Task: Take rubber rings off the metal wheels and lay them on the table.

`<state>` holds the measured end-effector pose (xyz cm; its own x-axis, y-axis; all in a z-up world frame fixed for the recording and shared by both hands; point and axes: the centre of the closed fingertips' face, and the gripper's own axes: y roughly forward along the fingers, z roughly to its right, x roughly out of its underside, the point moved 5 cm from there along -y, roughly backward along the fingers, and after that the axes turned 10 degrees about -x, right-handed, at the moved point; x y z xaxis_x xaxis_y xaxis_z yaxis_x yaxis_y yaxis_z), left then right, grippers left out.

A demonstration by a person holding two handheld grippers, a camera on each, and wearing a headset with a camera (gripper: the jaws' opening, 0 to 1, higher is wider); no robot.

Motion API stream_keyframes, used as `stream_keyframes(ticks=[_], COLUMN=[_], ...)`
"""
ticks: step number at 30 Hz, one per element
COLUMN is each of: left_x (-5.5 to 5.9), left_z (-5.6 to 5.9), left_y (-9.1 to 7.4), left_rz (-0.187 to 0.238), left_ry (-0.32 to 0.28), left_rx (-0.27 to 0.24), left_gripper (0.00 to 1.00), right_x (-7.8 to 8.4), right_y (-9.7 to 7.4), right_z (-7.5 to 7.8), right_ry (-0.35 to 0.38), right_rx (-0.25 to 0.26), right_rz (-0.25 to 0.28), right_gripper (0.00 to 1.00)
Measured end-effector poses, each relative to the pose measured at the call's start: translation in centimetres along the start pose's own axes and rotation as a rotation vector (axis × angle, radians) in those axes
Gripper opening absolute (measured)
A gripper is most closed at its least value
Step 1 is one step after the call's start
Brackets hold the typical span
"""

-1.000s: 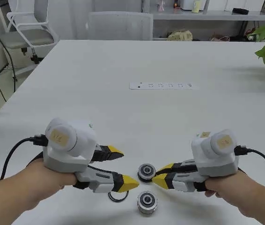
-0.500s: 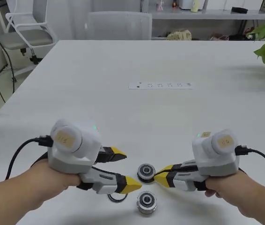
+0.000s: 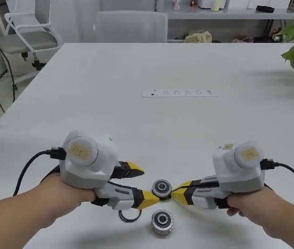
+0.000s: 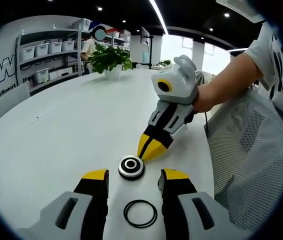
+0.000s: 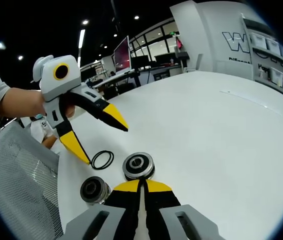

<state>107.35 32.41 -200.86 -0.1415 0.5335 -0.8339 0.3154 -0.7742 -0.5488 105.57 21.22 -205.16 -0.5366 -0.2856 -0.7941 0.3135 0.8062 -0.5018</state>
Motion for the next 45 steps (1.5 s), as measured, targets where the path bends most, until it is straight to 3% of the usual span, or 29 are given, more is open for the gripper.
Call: stream_keyframes(ticks=[17, 34, 45], left_x=[-0.1, 0.0, 0.3], left_z=[0.4, 0.3, 0.5], left_y=[2.0, 3.5, 3.6], left_rz=[-0.025, -0.041, -0.058], left_ry=[0.012, 0.013, 0.080], left_rx=[0.025, 0.007, -0.007], left_gripper=[0.26, 0.15, 0.13], right_x=[0.0, 0.1, 0.1], right_y=[0.0, 0.0, 0.1], right_z=[0.0, 0.1, 0.1], right_ry=[0.001, 0.005, 0.008], right_rx=[-0.002, -0.006, -0.008], right_rz=[0.002, 0.007, 0.009], right_gripper=[0.00, 0.00, 0.00])
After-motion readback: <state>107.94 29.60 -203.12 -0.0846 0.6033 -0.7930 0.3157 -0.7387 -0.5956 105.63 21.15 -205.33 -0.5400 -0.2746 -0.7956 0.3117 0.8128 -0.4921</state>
